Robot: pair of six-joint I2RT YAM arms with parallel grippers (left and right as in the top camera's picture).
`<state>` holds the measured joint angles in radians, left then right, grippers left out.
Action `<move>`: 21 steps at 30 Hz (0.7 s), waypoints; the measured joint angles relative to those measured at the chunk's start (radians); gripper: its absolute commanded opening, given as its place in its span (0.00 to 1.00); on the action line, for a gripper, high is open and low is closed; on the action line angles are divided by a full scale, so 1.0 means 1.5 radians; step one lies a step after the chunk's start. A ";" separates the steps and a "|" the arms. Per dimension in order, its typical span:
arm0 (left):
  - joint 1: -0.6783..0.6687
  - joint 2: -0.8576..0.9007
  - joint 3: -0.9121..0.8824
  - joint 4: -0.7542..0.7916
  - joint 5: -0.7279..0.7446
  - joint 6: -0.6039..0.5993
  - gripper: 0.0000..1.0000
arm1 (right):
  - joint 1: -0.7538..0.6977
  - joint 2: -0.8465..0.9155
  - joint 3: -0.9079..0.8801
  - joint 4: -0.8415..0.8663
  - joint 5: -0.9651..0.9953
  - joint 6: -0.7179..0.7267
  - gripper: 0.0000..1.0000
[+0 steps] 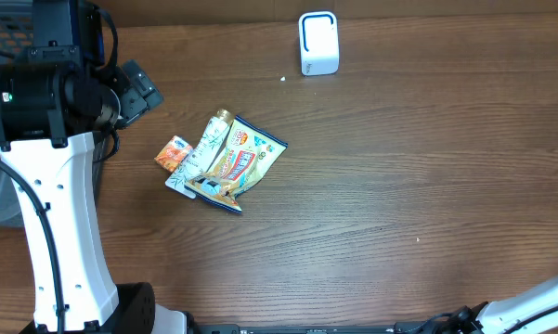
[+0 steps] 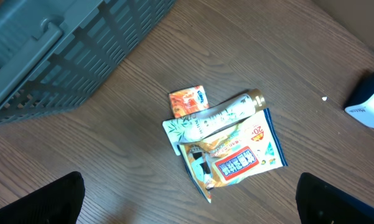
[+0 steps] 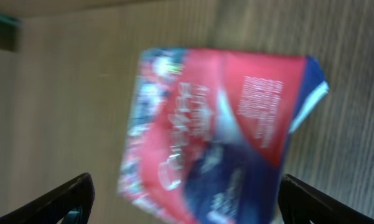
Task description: Scan the item barcode
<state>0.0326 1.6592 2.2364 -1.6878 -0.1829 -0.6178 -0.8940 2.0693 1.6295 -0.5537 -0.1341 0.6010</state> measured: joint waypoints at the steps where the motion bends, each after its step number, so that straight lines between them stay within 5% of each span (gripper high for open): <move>1: 0.000 0.000 0.000 0.000 0.000 0.000 1.00 | 0.000 -0.016 0.000 0.001 -0.007 0.000 0.98; 11: 0.000 0.000 0.000 0.000 0.000 0.000 1.00 | 0.000 -0.238 0.003 -0.034 -0.258 0.001 1.00; 16: 0.000 0.000 0.000 0.000 0.000 0.000 1.00 | 0.020 -0.254 0.006 -0.118 -0.453 0.000 1.00; 21: 0.000 0.000 0.000 0.000 0.000 0.000 1.00 | 0.105 -0.248 0.004 -0.240 -0.517 -0.035 1.00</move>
<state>0.0326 1.6592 2.2364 -1.6878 -0.1829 -0.6178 -0.7364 1.6974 1.6348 -0.9134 -0.9089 0.5488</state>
